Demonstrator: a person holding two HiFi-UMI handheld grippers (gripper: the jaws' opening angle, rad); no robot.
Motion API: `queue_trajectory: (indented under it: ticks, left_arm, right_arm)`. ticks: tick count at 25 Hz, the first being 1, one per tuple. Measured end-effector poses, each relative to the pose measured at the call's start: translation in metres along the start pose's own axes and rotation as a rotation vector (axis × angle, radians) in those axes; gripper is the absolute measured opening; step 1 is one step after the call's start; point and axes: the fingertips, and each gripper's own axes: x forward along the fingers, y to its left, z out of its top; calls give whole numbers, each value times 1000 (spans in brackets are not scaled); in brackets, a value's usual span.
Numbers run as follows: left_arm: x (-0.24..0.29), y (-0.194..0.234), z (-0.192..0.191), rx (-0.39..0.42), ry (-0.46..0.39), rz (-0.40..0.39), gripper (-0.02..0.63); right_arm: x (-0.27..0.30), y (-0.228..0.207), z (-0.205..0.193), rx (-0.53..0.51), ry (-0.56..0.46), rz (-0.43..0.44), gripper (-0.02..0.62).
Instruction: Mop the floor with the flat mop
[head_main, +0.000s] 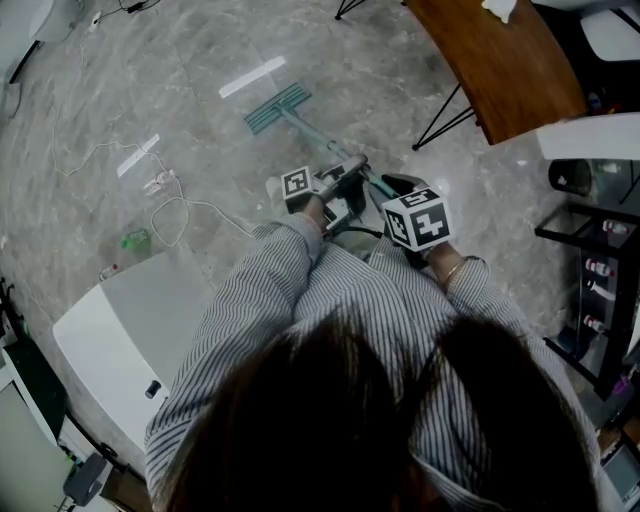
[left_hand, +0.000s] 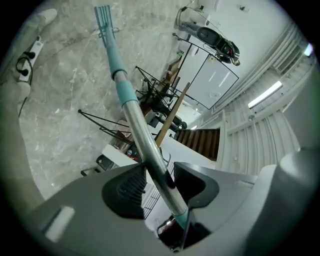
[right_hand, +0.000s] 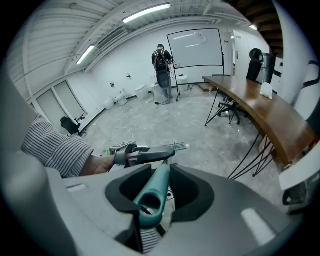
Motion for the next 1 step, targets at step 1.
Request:
queue_trajectory:
  ticks: [1]
  left_arm:
    - [1, 1, 1, -19, -7, -3, 178]
  right_arm:
    - [0, 0, 0, 0, 1, 1, 115]
